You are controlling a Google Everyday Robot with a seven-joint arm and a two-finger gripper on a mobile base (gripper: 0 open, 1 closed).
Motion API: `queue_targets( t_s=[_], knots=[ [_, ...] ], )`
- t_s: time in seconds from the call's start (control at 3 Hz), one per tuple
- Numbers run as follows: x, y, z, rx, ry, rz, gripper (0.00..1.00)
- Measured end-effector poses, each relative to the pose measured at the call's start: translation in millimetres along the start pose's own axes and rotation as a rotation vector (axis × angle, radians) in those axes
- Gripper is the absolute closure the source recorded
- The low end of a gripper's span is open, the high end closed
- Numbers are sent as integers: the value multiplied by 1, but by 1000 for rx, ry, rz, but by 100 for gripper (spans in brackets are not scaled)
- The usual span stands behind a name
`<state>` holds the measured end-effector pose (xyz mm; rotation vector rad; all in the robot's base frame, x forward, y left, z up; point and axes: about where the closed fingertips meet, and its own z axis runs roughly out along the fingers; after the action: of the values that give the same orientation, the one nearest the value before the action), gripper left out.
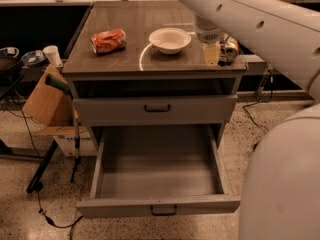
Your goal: Pick rxbar chocolate from middle drawer and place on counter
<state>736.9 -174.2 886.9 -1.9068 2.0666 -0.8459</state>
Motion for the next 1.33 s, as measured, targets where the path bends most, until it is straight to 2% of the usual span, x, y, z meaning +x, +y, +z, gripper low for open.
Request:
queue_targets(
  t_s=[0.33, 1.0, 1.33],
  knots=[
    [3, -8, -1, -14, -58, -33, 100],
    [-14, -19, 3, -35, -156, -103, 100],
    [-26, -24, 5, -41, -181, -120, 100]
  ],
)
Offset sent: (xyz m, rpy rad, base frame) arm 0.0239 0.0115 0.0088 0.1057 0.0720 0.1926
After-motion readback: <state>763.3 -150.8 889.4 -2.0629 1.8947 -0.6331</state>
